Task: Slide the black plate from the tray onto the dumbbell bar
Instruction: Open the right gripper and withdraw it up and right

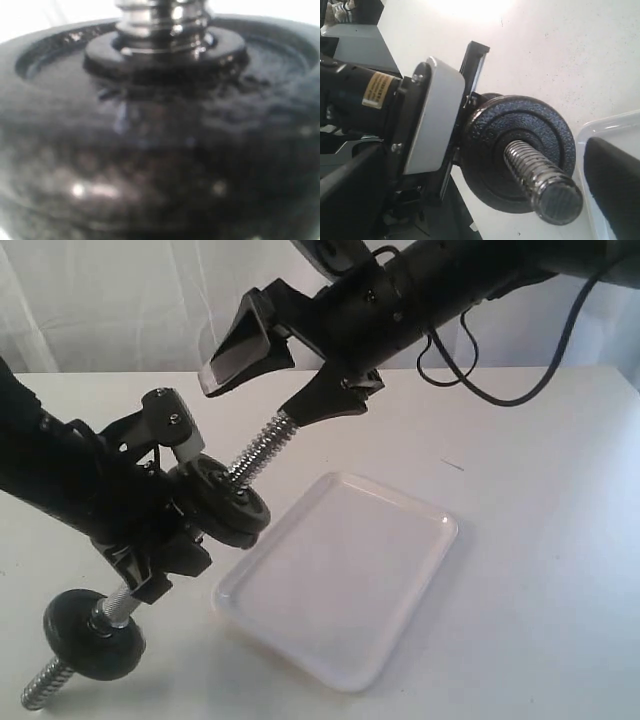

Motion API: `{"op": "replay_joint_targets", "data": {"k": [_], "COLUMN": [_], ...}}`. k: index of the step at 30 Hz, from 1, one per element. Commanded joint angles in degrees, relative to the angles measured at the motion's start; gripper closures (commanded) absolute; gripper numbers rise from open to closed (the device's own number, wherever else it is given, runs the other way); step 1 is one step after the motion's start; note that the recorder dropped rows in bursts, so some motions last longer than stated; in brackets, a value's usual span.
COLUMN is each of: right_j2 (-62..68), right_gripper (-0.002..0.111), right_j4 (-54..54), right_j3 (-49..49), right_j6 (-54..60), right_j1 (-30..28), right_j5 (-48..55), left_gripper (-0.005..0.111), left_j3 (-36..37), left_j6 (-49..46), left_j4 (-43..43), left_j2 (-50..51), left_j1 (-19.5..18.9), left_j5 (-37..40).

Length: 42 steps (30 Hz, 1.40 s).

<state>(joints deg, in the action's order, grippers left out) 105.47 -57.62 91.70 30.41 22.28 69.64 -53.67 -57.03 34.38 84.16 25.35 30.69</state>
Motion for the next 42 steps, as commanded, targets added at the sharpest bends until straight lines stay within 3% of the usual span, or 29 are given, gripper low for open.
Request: {"op": "replay_joint_targets", "data": {"k": [1,8,13,21,31,35,38,41,42], "right_j2": [-2.03,-5.9,-9.08,-12.06,-12.37,-12.37,-12.37,-12.37,-12.37], "right_gripper": [0.003,0.003,0.003,0.003,0.006,0.026,0.059,0.103,0.107], "right_j4": [-0.16,1.24,11.85,23.9,46.58,48.8,48.81,48.81,48.81], "right_j3": [1.32,4.75,5.13,5.13,4.91,4.91,4.91,4.91,4.91], "right_j6": [1.61,2.83,2.38,-3.04,-14.77,-17.29,-18.74,-18.74,-18.87], "right_j1": [-0.63,-3.66,-4.17,-4.17,-4.17,-4.17,-4.17,-4.17,-4.17], "right_j5": [0.32,0.32,0.32,0.32,0.32,0.32,0.32,0.32,0.32], "left_gripper": [0.107,0.107,0.107,0.107,0.107,0.107,0.107,0.107,0.107], "left_j3": [-2.05,-2.05,-2.05,-2.05,-2.16,-2.48,-2.48,-2.48,-2.48], "left_j6": [1.07,5.63,9.57,13.49,13.84,15.35,16.54,16.54,16.65], "left_j4": [7.91,7.91,7.91,7.91,7.91,7.91,7.91,7.91,7.91], "left_j2": [-3.56,-3.56,-3.05,2.54,3.24,3.24,3.24,3.24,3.24], "left_j1": [-0.04,-0.04,-0.04,-0.04,-0.04,-0.04,-0.04,-0.04,-0.04], "left_j5": [-2.29,-8.95,-16.23,-18.64,-23.94,-25.51,-26.78,-26.78,-26.78]}}
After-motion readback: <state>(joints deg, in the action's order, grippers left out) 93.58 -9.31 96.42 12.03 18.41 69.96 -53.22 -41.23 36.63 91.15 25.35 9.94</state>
